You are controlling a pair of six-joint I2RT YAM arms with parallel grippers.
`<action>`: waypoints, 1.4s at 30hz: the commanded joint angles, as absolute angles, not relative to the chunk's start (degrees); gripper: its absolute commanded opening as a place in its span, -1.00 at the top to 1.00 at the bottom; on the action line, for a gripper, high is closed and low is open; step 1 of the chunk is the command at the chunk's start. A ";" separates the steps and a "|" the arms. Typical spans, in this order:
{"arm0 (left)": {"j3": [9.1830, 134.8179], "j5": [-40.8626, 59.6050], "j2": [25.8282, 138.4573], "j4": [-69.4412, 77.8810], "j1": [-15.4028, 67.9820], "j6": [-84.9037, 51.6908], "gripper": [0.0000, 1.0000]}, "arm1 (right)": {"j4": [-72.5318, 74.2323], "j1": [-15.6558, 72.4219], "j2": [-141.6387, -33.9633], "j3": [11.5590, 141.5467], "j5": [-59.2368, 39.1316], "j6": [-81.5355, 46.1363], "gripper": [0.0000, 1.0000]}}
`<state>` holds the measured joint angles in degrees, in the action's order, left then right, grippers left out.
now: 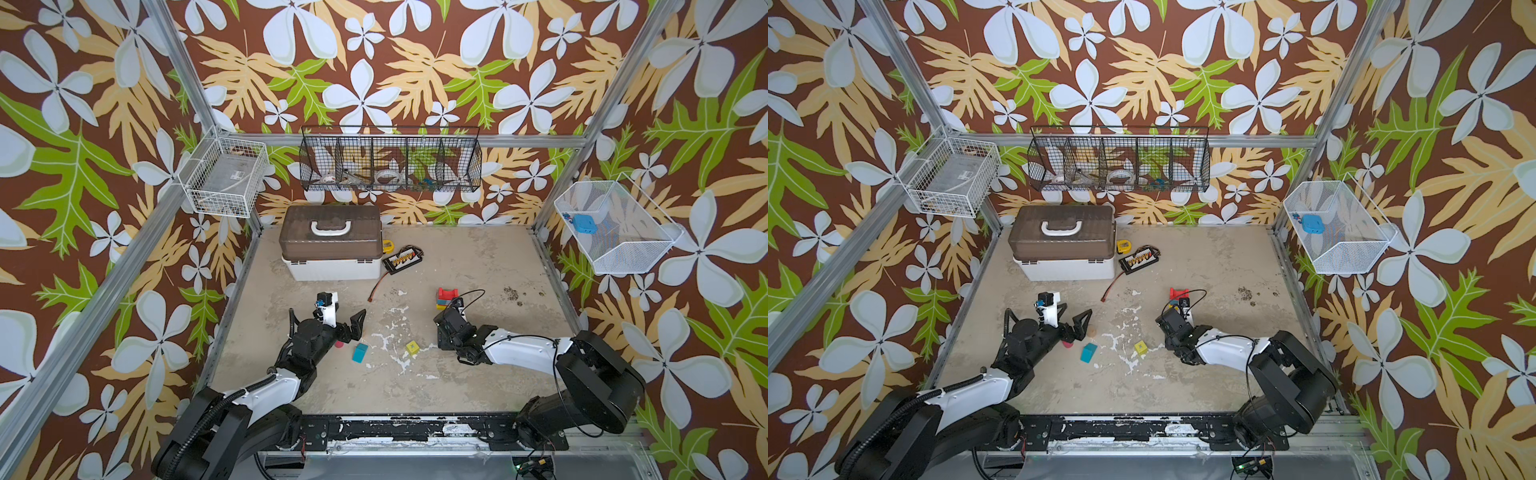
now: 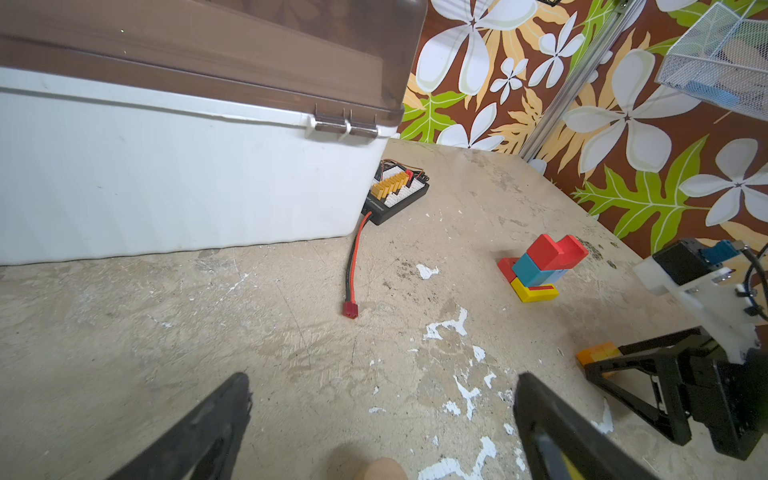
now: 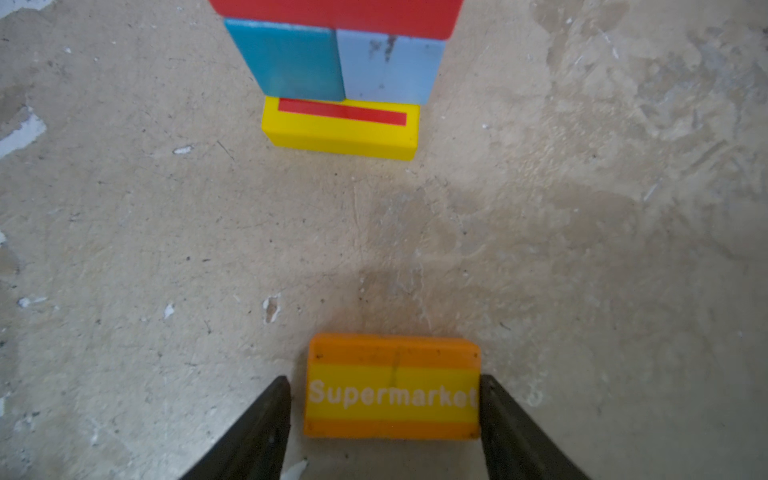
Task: Build the wood block tower
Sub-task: 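Lower the right gripper onto the orange Supermarket block and close it, then lift the orange Supermarket block toward the block stack with the right gripper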
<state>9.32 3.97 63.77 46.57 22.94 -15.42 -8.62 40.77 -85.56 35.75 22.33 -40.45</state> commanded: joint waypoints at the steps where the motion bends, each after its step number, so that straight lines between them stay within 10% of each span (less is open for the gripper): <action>1: 9.31 4.43 63.63 48.67 22.95 -15.63 -0.99 | -9.14 40.71 -85.24 35.42 23.18 -40.69 -0.40; 42: 2.99 10.05 56.58 56.26 23.02 -13.75 -0.99 | -17.54 40.47 -68.68 42.30 28.64 -40.88 0.16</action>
